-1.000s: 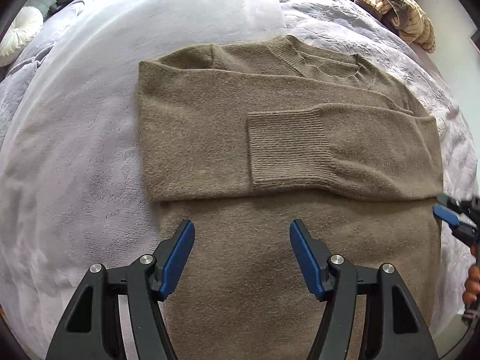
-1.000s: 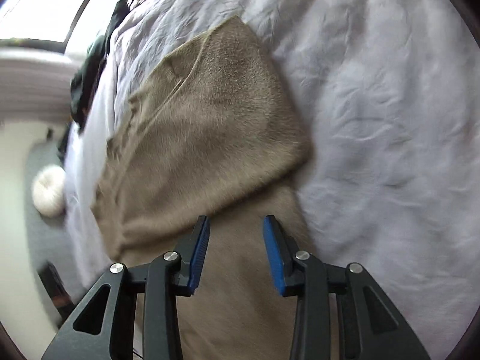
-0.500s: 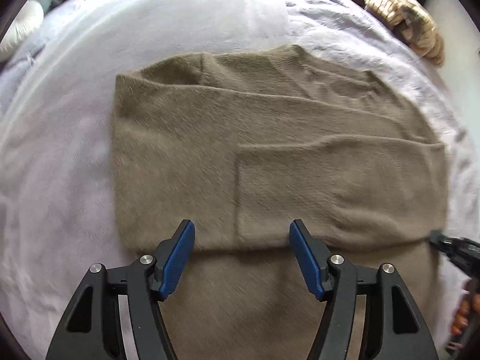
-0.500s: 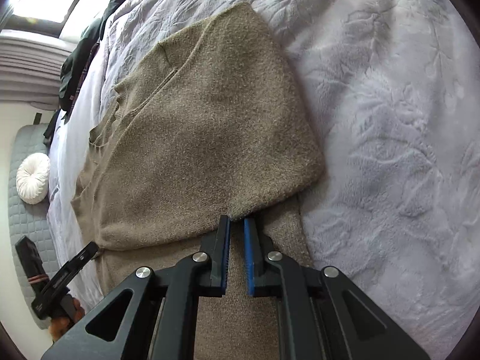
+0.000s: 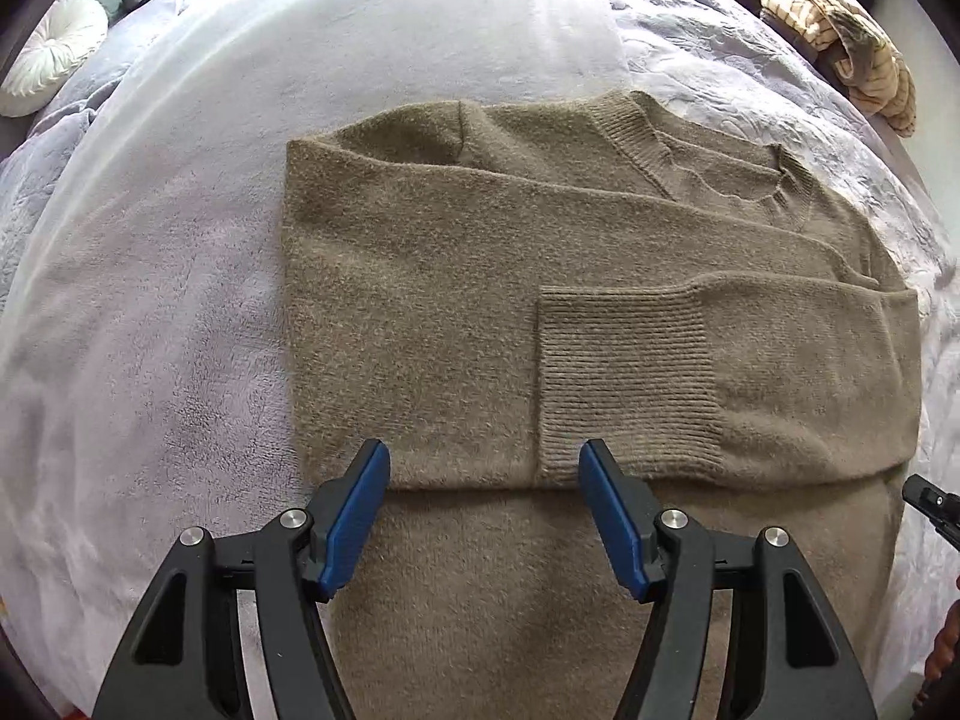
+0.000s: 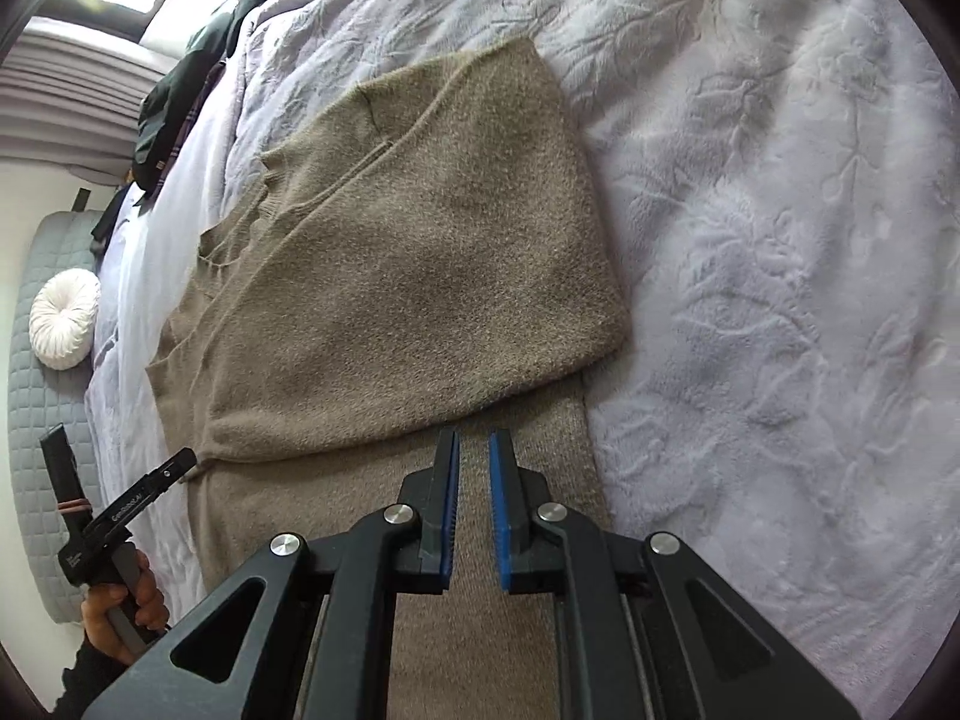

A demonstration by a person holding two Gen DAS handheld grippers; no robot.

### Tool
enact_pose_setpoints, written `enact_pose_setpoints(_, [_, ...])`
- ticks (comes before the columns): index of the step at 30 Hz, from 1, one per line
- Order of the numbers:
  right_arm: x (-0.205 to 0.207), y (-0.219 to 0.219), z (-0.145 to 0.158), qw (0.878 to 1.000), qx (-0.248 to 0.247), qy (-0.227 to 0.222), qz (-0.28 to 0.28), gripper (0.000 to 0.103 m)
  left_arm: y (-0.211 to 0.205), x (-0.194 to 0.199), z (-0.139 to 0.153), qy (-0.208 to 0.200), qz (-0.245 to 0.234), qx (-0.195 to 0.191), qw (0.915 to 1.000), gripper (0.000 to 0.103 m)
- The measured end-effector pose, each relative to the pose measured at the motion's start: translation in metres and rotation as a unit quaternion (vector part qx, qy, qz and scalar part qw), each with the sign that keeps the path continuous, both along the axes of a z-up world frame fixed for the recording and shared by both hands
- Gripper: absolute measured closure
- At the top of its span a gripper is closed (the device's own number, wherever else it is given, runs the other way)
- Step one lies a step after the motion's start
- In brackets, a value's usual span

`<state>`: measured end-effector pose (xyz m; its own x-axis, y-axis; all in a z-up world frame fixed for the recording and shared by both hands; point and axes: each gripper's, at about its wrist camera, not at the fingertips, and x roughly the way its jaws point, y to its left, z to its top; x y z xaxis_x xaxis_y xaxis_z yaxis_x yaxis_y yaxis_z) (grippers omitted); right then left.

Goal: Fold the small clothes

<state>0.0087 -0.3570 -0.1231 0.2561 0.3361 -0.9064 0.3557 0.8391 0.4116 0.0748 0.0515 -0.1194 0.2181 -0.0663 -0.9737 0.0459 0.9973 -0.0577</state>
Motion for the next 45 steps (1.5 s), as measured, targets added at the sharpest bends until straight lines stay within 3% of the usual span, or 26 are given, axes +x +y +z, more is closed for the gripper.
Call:
enact_pose_setpoints(14, [-0.008, 0.005, 0.009, 1.000, 0.003, -0.001, 0.014, 0.089, -0.023, -0.007, 0.012, -0.002, -0.022, 0.010, 0.9997, 0.036])
enact_pose_setpoints(15, [-0.007, 0.008, 0.009, 1.000, 0.001, -0.002, 0.017, 0.086, -0.024, -0.007, 0.012, -0.003, -0.022, 0.009, 0.9997, 0.036])
enact_pose_setpoints(17, [-0.003, 0.013, 0.010, 1.000, -0.007, -0.004, 0.027, 0.063, -0.021, -0.011, 0.014, -0.004, -0.023, 0.006, 0.9997, 0.036])
enact_pose_setpoints(19, [-0.001, 0.020, 0.012, 0.999, -0.010, -0.008, 0.037, 0.053, -0.020, -0.015, 0.017, -0.006, -0.026, 0.005, 0.9996, 0.036])
enact_pose_setpoints(22, [0.000, 0.030, 0.014, 0.998, -0.013, -0.009, 0.054, 0.052, -0.017, -0.023, 0.024, -0.006, -0.035, 0.006, 0.9994, 0.036])
enact_pose_setpoints(26, [0.000, 0.041, 0.020, 0.997, -0.017, -0.012, 0.069, 0.042, -0.016, -0.031, 0.032, -0.009, -0.041, 0.013, 0.9990, 0.036])
enact_pose_setpoints(27, [0.000, 0.042, 0.021, 0.997, -0.016, -0.012, 0.070, 0.042, -0.016, -0.032, 0.035, -0.014, -0.042, 0.013, 0.9989, 0.033])
enact_pose_setpoints(29, [0.000, 0.045, 0.024, 0.997, -0.016, -0.016, 0.072, 0.039, -0.017, -0.032, 0.040, -0.026, -0.038, 0.015, 0.9988, 0.000])
enact_pose_setpoints(31, [0.001, 0.047, 0.027, 0.997, -0.016, -0.019, 0.075, 0.024, -0.017, -0.033, 0.048, -0.041, -0.037, 0.024, 0.9982, 0.000])
enact_pose_setpoints(35, [0.002, 0.051, 0.031, 0.996, -0.020, -0.030, 0.078, 0.016, -0.019, -0.032, 0.052, -0.034, -0.040, 0.026, 0.9983, 0.000])
enact_pose_setpoints(37, [0.002, 0.053, 0.034, 0.996, -0.024, -0.039, 0.081, 0.000, -0.019, -0.033, 0.052, -0.030, -0.037, 0.029, 0.9984, 0.000])
enact_pose_setpoints(40, [0.004, 0.054, 0.044, 0.994, -0.024, -0.052, 0.090, 0.000, -0.020, -0.033, 0.049, -0.019, -0.035, 0.028, 0.9988, 0.000])
enact_pose_setpoints(45, [0.008, 0.052, 0.046, 0.995, 0.009, -0.029, 0.100, 0.000, -0.024, -0.041, 0.045, -0.014, -0.048, 0.038, 0.9980, 0.000])
